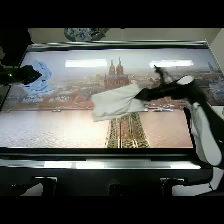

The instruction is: Fold the shirts.

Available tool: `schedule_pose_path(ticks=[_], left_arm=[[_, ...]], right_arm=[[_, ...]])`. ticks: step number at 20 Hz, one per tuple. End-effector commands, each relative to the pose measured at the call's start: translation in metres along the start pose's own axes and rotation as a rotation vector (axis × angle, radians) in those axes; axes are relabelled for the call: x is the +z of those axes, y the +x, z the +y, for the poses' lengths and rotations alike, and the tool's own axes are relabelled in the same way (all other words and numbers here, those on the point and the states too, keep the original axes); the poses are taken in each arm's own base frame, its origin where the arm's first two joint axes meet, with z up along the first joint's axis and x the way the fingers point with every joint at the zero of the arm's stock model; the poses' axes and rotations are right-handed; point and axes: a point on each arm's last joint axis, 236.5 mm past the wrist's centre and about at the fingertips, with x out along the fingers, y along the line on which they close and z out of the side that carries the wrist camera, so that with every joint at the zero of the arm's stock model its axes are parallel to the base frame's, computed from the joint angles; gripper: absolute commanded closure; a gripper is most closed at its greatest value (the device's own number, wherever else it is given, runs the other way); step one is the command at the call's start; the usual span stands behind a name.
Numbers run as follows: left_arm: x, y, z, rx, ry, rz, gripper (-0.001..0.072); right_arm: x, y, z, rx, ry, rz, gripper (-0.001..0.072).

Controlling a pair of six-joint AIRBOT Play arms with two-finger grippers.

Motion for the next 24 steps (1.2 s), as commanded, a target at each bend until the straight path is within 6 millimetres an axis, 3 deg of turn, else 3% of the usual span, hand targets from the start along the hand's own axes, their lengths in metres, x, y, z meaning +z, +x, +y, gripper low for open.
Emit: schedule_pose_path(ticks=[1, 3, 5, 7, 12, 14, 17, 21, 24], left_arm=[[-0.001, 0.001, 0.0, 0.0, 0.032, 0.003, 0.0664], [-0.001, 0.001, 0.0, 0.0, 0.033, 0.003, 0.0664], [-0.001, 0.001, 0.0, 0.0, 0.038, 0.003, 0.0664], [-0.001, 0.001, 0.0, 0.0, 0.049, 0.002, 0.0664], [-0.009, 0.0, -0.002, -0.008, 0.076, 0.04, 0.0664], [-0.014, 0.0, -0.002, -0.012, 0.086, 0.058, 0.0664], [-0.014, 0.0, -0.002, -0.012, 0.086, 0.06, 0.0663], [-0.014, 0.0, -0.002, -0.012, 0.086, 0.06, 0.0664], [-0.014, 0.0, -0.003, -0.013, 0.086, 0.061, 0.0664]], right_arm=[[0.036, -0.134, -0.013, -0.265, -0.061, -0.143, 0.0673], [0.046, -0.219, -0.02, -0.409, -0.033, -0.29, 0.0673], [0.036, -0.285, -0.024, -0.499, 0.007, -0.382, 0.0672], [0.015, -0.33, -0.034, -0.56, 0.069, -0.416, 0.0672], [-0.043, -0.414, -0.076, -0.687, 0.28, -0.509, 0.0672], [-0.069, -0.436, -0.083, -0.706, 0.37, -0.531, 0.0672], [-0.112, -0.449, -0.086, -0.712, 0.474, -0.485, 0.0671], [-0.211, -0.438, -0.09, -0.789, 0.678, -0.151, 0.0671], [-0.247, -0.414, -0.099, -0.753, 0.79, -0.06, 0.0672]])
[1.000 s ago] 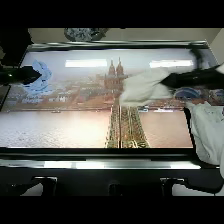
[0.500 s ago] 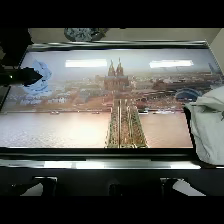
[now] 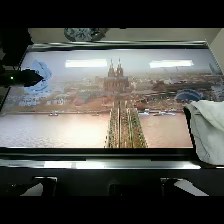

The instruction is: Fold the shirts.

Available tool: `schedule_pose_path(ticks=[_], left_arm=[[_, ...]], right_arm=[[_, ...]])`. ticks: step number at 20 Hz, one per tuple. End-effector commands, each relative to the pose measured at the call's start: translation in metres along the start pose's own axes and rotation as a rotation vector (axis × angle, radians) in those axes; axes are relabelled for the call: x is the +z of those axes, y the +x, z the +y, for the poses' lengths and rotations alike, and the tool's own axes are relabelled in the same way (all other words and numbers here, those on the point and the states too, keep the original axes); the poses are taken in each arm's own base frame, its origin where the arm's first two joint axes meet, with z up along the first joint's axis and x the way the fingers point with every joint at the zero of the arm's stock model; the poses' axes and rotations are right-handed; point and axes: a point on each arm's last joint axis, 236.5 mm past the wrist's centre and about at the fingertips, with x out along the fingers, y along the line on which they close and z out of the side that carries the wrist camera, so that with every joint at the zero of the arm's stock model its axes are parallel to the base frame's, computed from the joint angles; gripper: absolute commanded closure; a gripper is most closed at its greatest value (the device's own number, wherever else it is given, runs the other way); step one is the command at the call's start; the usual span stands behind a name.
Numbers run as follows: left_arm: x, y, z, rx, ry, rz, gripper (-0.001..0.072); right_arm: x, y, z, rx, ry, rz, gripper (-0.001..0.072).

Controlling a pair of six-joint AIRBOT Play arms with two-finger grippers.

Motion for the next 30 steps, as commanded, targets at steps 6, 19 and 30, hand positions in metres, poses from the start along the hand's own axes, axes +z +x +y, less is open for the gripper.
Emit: schedule_pose_path(ticks=[6, 19, 30], left_arm=[[-0.001, 0.0, 0.0, -0.001, 0.001, 0.002, 0.0663], [0.073, -0.029, 0.035, 0.504, 0.204, -0.136, 0.0663], [-0.203, 0.056, 0.037, 0.323, 0.0, 0.621, 0.0118]], right_arm=[[-0.104, 0.076, -0.058, -0.102, 0.128, 0.357, 0.067], [0.142, -0.004, 0.184, -0.158, -0.723, -0.551, 0.0038], [-0.1, 0.215, 0.291, 0.077, -1.052, 0.358, 0.0038]])
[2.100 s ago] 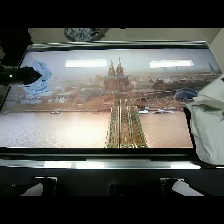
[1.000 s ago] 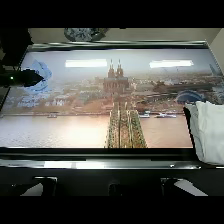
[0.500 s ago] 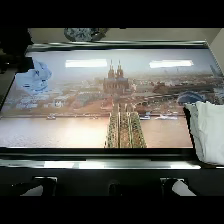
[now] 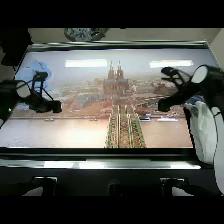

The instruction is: Fold the shirts.

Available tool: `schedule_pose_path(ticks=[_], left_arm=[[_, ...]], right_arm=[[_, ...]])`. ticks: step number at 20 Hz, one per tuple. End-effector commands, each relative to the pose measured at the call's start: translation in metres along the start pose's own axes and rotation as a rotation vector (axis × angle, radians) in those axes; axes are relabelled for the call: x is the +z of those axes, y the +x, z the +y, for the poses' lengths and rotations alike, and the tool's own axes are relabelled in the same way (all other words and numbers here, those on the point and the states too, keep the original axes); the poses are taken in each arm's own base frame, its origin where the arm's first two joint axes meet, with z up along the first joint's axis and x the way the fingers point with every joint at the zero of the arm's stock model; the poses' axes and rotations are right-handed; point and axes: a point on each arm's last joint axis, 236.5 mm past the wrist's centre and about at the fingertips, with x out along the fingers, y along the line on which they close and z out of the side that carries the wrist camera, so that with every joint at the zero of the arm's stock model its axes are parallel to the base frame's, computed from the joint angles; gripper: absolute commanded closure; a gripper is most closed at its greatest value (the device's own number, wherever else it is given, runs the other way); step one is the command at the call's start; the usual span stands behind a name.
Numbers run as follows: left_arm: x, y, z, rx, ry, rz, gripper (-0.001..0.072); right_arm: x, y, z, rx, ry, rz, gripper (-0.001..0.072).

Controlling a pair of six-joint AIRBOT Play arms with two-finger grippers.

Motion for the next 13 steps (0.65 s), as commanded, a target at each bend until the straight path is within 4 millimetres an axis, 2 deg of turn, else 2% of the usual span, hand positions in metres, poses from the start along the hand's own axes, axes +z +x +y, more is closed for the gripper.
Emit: schedule_pose_path(ticks=[1, 4, 13], left_arm=[[-0.034, 0.0217, -0.0044, -0.02, -0.011, 0.076, 0.0118], [-0.0341, 0.0219, -0.0046, -0.02, -0.012, 0.077, 0.0118], [-0.0341, 0.0219, -0.0047, -0.02, -0.012, 0.077, 0.0118]], right_arm=[[-0.0134, 0.0343, 0.0282, 0.048, -0.004, 0.084, 0.0038], [-0.0165, 0.0336, 0.0228, 0.029, -0.006, 0.095, 0.0039], [-0.0163, 0.0336, 0.0229, 0.029, -0.005, 0.094, 0.0039]])
